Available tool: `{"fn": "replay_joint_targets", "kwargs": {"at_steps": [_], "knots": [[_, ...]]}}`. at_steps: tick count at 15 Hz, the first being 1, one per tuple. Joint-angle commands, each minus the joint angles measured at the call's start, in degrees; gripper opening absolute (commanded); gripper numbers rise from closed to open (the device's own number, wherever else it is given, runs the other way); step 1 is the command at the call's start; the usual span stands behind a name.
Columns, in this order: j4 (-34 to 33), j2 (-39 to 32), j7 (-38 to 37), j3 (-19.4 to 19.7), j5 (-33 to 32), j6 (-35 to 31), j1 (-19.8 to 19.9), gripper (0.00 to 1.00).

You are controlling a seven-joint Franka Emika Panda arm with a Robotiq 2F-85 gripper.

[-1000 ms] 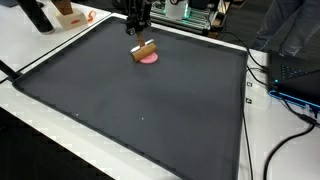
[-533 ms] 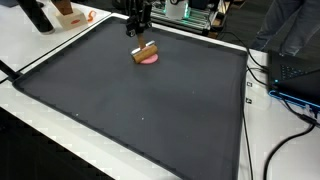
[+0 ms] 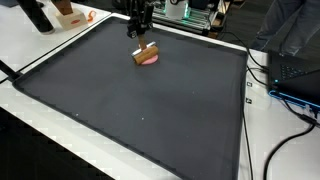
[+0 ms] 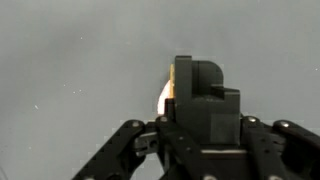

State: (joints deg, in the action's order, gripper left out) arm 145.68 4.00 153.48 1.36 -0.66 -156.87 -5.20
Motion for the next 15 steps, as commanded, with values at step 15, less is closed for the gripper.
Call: {"fn": "replay_joint_targets", "kwargs": {"at_steps": [15], "knots": [[-0.2,-2.8,0.6,-2.3,8.0,-2.3,-1.0,0.24]]}}
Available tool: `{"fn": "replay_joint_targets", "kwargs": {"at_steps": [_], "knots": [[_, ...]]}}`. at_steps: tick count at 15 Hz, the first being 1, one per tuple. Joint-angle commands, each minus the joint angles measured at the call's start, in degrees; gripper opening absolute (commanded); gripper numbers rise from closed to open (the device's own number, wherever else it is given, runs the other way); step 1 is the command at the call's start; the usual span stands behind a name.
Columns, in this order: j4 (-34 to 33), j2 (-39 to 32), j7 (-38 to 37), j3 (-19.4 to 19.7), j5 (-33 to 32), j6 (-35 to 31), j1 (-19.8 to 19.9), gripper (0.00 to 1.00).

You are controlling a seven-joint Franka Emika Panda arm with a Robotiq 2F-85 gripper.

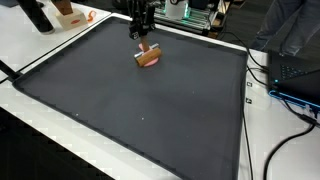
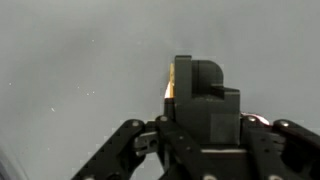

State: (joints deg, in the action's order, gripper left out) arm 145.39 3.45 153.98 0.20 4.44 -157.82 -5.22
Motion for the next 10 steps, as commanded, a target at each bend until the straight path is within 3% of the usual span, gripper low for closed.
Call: {"fn": "replay_joint_targets", "kwargs": {"at_steps": [1,10], "knots": [[0.1,-2.3,0.1,-1.3,3.0,-1.4,-1.0,0.24],[-0.9,-1.5,1.1,-2.4,6.7,-1.1,-1.5,0.24]]}}
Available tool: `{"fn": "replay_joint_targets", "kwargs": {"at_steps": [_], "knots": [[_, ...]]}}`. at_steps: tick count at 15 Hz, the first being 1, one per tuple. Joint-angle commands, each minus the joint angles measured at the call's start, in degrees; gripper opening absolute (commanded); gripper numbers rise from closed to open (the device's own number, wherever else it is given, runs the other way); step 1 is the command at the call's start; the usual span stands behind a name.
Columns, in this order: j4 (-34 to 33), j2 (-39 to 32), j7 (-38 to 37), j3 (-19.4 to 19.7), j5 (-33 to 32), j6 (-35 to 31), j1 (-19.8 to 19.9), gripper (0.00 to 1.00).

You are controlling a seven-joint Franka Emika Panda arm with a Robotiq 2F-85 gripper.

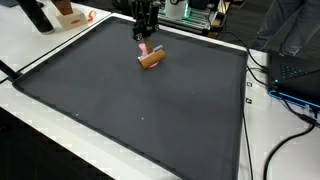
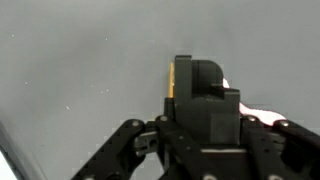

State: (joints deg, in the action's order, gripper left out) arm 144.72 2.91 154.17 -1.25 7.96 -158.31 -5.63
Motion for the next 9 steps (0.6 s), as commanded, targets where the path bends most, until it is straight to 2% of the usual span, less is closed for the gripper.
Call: {"fn": "replay_joint_targets", "kwargs": {"at_steps": [1,4,9], "knots": [[-0.5,-0.8,1.0,-1.3,3.8,-0.7,-1.3,0.24],[-0.9,0.7,-0.5,-2.0,3.3,-0.5,-1.6,0.24],[-0.8,7.1,-8.2,-2.4,-2.2,1.1,-1.0,0.24]]}}
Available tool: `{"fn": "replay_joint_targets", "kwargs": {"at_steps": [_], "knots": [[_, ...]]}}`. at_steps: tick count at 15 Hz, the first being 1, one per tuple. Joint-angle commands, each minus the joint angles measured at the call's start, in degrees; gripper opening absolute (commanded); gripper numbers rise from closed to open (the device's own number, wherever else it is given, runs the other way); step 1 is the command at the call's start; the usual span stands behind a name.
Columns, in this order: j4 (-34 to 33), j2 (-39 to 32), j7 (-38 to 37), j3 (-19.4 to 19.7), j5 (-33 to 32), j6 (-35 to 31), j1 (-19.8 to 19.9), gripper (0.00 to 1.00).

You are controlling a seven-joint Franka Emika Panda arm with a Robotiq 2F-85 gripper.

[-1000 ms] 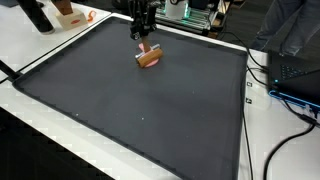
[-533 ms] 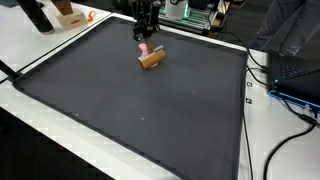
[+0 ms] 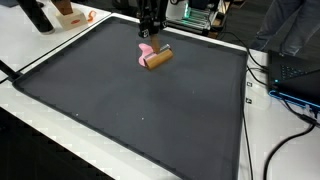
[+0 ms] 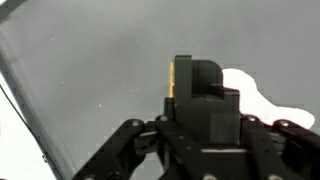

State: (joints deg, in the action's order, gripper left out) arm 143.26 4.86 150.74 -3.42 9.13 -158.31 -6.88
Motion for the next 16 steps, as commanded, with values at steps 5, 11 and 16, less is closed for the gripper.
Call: {"fn": "replay_joint_targets", "kwargs": {"at_steps": [5,11,16], "knots": [[-2.0,11.2,-24.7,-2.8,-20.0,8.0,3.3,0.24],[-11.1,13.6,-37.6,-4.6,-23.1,33.7,-0.5,0.24],[-14.0,12.9,-39.4,-4.0,-23.1,41.5,-2.8,0.49]]}}
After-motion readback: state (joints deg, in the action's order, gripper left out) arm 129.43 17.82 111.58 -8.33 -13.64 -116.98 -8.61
